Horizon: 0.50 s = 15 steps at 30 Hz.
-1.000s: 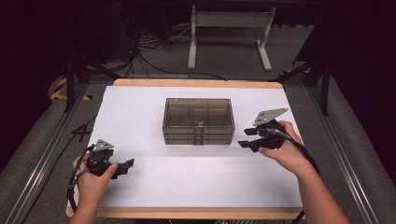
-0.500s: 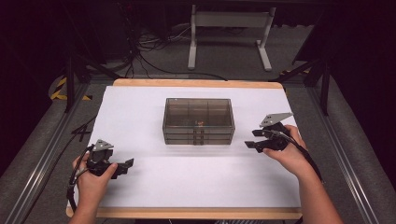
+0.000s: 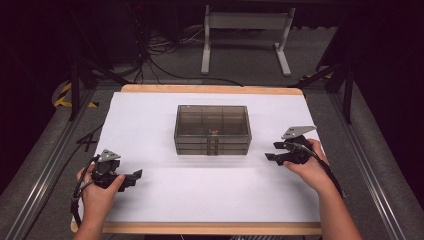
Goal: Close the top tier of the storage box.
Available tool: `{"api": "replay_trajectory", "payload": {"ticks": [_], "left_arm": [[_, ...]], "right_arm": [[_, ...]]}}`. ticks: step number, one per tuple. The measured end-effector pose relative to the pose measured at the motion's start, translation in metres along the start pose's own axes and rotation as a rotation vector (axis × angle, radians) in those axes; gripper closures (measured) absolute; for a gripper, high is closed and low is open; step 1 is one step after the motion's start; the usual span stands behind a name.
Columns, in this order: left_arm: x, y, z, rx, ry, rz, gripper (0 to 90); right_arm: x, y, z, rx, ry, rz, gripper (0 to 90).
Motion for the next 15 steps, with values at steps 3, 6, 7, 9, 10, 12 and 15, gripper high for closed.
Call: {"api": "replay_trajectory", "payload": {"ticks": [3,6,7,9,10,12,15], "left_arm": [[0.001,0.0,0.0,0.005,0.0,0.0,8.6],[0.001,0.001,0.001,0.004,0.0,-0.001,8.6],[0.001,0.001,0.001,0.004,-0.001,-0.001,8.6],[0.001,0.001,0.001,0.005,-0.002,0.002,8.6],[0.001,0.001,0.001,0.005,-0.002,0.002,8.6],[0.002,0.002,0.001,0.009,0.001,0.003,8.5],[0.002,0.002,0.001,0.012,0.0,0.004,8.6]], "right_arm": [[-0.001,0.004,0.006,0.017,0.007,-0.002,42.3],[-0.001,0.01,0.013,0.036,0.008,-0.008,42.3],[-0.001,0.011,0.015,0.043,0.008,-0.009,42.3],[-0.001,0.014,0.018,0.053,0.013,-0.014,42.2],[-0.002,0.015,0.019,0.055,0.007,-0.014,42.1],[-0.001,0.016,0.02,0.063,0.002,-0.013,41.7],[-0.001,0.018,0.022,0.061,-0.005,-0.017,41.2]]}}
Point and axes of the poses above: each handheld gripper's, and its own axes: y roughly forward along the jaws, z roughly out of its underside, x roughly to its left, the point moved 1 cm from there along y, roughly forward along the jaws, and after that the axes turned 15 degrees about z, right-handed, at the moved point
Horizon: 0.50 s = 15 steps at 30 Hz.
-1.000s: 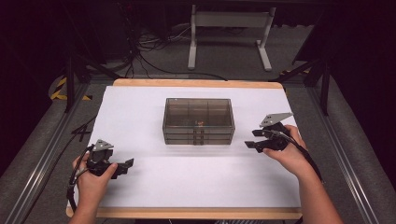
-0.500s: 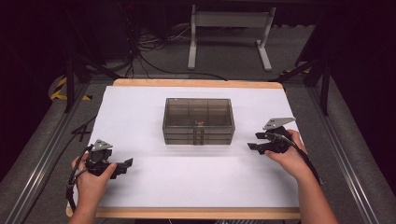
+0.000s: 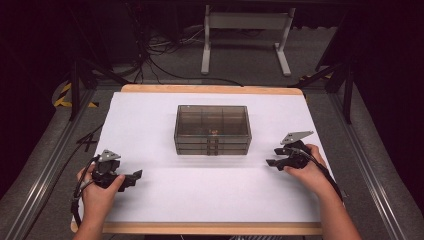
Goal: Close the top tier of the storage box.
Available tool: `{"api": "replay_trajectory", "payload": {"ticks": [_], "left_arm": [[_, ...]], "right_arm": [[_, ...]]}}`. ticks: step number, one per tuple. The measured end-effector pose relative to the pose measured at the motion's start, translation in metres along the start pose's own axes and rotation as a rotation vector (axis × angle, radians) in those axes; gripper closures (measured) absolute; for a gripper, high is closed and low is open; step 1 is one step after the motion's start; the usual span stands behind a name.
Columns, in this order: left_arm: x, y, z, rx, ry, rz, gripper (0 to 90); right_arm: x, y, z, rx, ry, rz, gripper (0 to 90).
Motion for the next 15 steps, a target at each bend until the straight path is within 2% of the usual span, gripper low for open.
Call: {"api": "replay_trajectory", "payload": {"ticks": [3,8,10,15], "left_arm": [[0.0,0.001,0.0,0.0,0.004,0.0,8.6],[0.0,0.001,0.0,0.005,0.005,0.002,8.5],[0.0,0.001,0.0,0.002,0.002,0.0,8.5],[-0.001,0.001,0.0,0.005,0.002,0.004,8.5]], "right_arm": [[0.0,0.003,0.002,0.009,-0.007,-0.001,40.6],[0.001,0.003,0.004,-0.008,-0.017,-0.006,38.6],[0.002,0.004,0.006,-0.028,-0.045,0.0,36.4],[0.005,0.006,0.016,-0.111,-0.024,-0.023,25.2]]}}
Point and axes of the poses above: each handheld gripper's, and its own axes: y roughly forward along the jaws, z roughly out of its underside, x roughly to its left, the point moved 1 cm from there along y, roughly forward along the jaws, and after that the axes turned 15 degrees about z, right-handed, at the moved point
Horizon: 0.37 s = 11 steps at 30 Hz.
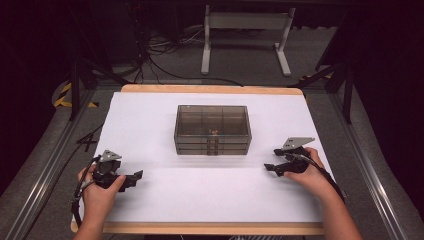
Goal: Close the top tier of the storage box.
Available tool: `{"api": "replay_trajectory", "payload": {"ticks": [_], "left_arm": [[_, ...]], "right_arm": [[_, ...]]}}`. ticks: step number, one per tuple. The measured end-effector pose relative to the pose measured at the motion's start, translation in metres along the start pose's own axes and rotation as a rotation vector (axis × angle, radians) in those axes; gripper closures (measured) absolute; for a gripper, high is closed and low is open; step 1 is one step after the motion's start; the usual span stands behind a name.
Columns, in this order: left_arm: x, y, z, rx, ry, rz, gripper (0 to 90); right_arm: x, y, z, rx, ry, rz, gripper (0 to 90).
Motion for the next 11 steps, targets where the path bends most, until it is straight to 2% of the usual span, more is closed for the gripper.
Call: {"api": "replay_trajectory", "payload": {"ticks": [3,11], "left_arm": [[-0.0008,0.0002,0.0,-0.003,-0.002,-0.001,8.6],[-0.0004,-0.0003,0.0,0.0,-0.002,-0.001,8.5]], "right_arm": [[0.0007,0.0,0.0036,-0.028,-0.001,-0.004,22.8],[0.0029,0.0005,0.0019,-0.019,-0.006,0.003,21.4]]}}
Point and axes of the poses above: each handheld gripper's, and its own axes: y roughly forward along the jaws, z roughly out of its underside, x roughly to its left, the point moved 1 cm from there along y, roughly forward along the jaws, and after that the axes turned 15 degrees about z, right-handed, at the moved point
